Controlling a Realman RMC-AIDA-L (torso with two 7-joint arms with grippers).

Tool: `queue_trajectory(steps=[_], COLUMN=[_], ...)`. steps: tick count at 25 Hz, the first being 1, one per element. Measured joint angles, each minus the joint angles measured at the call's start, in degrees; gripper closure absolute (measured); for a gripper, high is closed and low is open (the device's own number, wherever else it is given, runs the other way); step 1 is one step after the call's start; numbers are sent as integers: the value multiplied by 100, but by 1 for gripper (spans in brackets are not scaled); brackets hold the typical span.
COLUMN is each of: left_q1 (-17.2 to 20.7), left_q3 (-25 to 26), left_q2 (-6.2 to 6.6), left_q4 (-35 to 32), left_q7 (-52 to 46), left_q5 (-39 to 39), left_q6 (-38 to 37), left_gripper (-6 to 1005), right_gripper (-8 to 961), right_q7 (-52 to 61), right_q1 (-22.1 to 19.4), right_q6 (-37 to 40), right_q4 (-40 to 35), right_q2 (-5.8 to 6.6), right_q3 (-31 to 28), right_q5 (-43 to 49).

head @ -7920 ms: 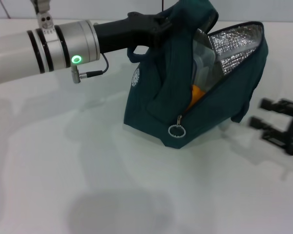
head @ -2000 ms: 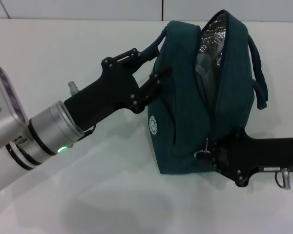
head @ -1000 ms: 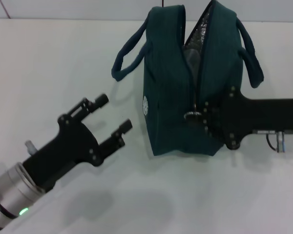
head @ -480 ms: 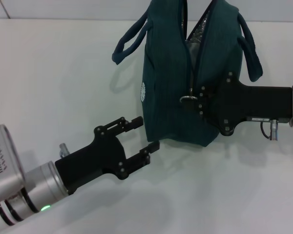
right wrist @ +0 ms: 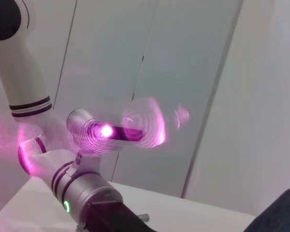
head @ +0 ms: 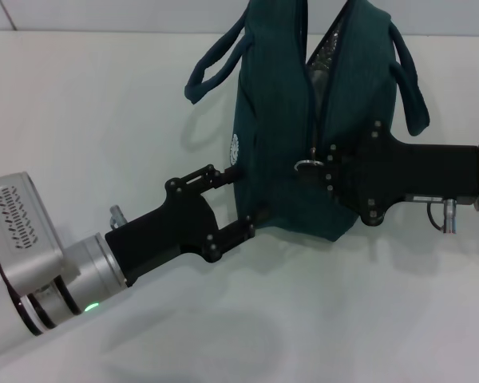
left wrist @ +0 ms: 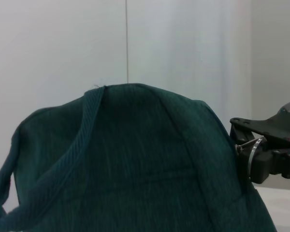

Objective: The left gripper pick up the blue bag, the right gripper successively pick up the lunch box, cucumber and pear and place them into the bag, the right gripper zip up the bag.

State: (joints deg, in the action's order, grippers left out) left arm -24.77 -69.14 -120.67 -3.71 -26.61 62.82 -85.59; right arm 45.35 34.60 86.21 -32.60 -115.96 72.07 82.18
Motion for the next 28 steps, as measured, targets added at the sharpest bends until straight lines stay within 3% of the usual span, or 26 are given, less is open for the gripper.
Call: queue_trajectory(steps=[6,20,28], left_q1=[-49,-108,-215], left_q3=[-18,-28,-40], left_q2=[-11,-8,-5], left_q4=[16,-5,4], left_q7=[372,1107,1174], left_q5=[-7,-4,41], left_q6=[24,5,200], left_gripper=[475,837,903], right_gripper=[945,945,945], right_q7=[0,12,-207], right_q1=[-72,-221,-415], right_q6=[35,71,280], right_q4=[-1,-1,21], right_q2=[6,28,29], right_q3=[-41,-54,-56], right_q5=[-13,-260,-1036])
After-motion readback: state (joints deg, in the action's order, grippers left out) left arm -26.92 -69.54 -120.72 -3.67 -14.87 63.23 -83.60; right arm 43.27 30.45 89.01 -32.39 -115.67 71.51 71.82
